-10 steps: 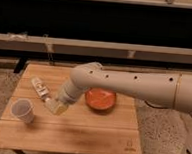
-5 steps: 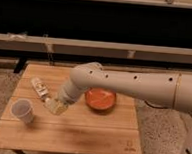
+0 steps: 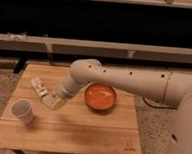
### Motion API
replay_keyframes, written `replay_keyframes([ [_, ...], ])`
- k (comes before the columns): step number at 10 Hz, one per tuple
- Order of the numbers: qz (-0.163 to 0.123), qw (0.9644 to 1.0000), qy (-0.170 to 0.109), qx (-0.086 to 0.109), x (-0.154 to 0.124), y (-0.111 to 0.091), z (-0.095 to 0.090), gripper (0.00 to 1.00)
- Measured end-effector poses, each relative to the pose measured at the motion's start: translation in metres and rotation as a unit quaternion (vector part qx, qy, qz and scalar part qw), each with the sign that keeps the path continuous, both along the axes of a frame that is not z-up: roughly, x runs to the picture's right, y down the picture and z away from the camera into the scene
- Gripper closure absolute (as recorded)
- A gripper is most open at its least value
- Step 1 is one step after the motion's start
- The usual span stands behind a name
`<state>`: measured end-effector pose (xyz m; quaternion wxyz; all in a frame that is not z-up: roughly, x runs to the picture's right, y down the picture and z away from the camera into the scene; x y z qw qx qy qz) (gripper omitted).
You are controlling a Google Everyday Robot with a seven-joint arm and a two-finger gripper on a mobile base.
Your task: Place the eraser in the ceramic cup
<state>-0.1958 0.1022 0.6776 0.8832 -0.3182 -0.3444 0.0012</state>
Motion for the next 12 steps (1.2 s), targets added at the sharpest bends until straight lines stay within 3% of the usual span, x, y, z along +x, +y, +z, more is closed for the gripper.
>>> replay_keyframes([
  [3,-0.017,0.9994,-0.031,0.006,-0.018,-0.007,-0.007,1.00],
  [5,-0.047,0.9971,-0.061,0.004,-0.048,0.002,-0.018,1.00],
  [8,-0.090,0.9913,-0.096,0.000,-0.092,0.012,-0.029,1.00],
  [12,-0.133,0.9833,-0.123,-0.008,-0.125,0.024,-0.041,1.00],
])
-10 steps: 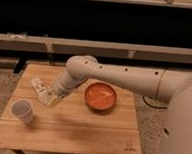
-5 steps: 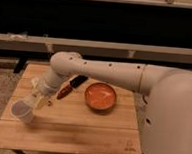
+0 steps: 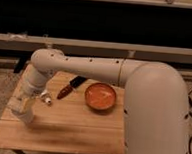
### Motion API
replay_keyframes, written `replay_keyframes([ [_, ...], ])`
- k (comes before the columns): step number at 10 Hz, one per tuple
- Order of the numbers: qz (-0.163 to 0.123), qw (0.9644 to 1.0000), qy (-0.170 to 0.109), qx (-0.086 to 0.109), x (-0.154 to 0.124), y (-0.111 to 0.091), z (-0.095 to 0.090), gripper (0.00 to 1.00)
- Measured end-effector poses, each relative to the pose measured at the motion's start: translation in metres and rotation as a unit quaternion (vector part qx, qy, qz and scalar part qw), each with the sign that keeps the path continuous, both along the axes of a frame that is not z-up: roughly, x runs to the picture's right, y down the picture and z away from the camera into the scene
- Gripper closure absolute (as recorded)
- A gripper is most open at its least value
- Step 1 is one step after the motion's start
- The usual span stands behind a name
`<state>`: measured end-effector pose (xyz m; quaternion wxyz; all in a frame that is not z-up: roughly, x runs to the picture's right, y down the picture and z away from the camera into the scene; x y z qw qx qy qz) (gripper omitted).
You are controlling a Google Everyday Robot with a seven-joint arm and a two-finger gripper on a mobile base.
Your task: Place the eraser in the ceramic cup
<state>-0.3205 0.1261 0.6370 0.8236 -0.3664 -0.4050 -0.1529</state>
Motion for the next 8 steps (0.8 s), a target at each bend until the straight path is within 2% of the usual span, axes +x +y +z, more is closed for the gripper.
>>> replay_keyframes([
  [4,-0.027,0.9994,-0.008,-0.019,-0.013,0.013,0.002,1.00],
  [5,-0.034,0.9990,-0.009,-0.026,-0.016,0.017,0.006,0.97],
  [7,-0.043,0.9984,-0.008,-0.035,-0.023,0.023,0.012,0.80],
  [8,-0.044,0.9982,-0.004,-0.039,-0.024,0.025,0.017,0.66],
])
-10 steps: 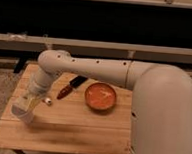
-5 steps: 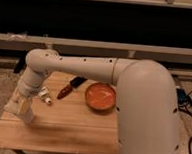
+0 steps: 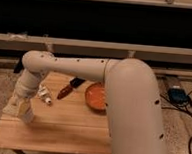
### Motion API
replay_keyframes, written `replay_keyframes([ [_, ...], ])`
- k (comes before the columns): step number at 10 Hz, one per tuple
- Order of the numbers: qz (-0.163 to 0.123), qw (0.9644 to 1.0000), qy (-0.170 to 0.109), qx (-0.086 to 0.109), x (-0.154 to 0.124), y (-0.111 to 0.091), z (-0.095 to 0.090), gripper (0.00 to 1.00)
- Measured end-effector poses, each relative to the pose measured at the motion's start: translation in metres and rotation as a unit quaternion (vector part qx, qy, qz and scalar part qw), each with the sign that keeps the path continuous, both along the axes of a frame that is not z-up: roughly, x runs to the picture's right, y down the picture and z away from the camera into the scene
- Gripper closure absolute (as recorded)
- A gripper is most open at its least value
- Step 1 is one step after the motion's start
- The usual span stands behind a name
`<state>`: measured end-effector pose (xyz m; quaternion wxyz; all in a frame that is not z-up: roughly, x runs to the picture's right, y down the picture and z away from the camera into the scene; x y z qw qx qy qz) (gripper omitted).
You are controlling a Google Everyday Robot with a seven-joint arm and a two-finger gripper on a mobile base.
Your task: Place the eraser in the ceramic cup
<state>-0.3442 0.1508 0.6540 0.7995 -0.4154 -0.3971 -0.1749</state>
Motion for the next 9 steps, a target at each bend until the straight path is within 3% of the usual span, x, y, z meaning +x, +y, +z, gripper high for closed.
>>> replay_keyframes([
  [5,-0.002,0.9999,0.007,-0.008,0.0004,0.0009,0.0049,0.22],
  [9,-0.002,0.9999,0.011,-0.012,0.0065,-0.0012,0.0058,0.20],
])
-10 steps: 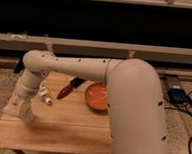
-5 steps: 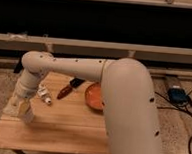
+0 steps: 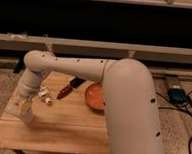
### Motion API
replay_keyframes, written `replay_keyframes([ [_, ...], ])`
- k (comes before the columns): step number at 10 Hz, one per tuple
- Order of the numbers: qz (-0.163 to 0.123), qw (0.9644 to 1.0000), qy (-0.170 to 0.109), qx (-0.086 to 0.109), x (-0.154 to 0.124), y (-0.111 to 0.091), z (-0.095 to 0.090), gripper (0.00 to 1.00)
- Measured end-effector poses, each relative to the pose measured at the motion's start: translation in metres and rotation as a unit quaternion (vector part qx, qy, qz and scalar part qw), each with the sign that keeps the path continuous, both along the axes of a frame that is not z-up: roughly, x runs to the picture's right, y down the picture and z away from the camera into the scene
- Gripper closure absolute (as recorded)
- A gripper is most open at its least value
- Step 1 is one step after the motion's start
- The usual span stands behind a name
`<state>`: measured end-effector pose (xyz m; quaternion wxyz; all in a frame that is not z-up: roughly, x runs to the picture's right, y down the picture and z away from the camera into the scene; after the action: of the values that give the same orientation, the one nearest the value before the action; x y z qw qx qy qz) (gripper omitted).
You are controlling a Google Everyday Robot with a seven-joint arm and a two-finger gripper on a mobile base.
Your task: Place the eraser in the ceramic cup
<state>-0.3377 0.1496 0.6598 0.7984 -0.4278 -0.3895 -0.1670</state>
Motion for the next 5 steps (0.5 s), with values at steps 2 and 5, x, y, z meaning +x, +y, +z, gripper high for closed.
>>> replay_keyframes([
  [2,0.000,1.0000,0.001,0.000,0.0026,-0.0015,0.0001,0.20],
  [5,0.003,1.0000,0.001,0.003,0.0050,-0.0040,0.0000,0.20],
])
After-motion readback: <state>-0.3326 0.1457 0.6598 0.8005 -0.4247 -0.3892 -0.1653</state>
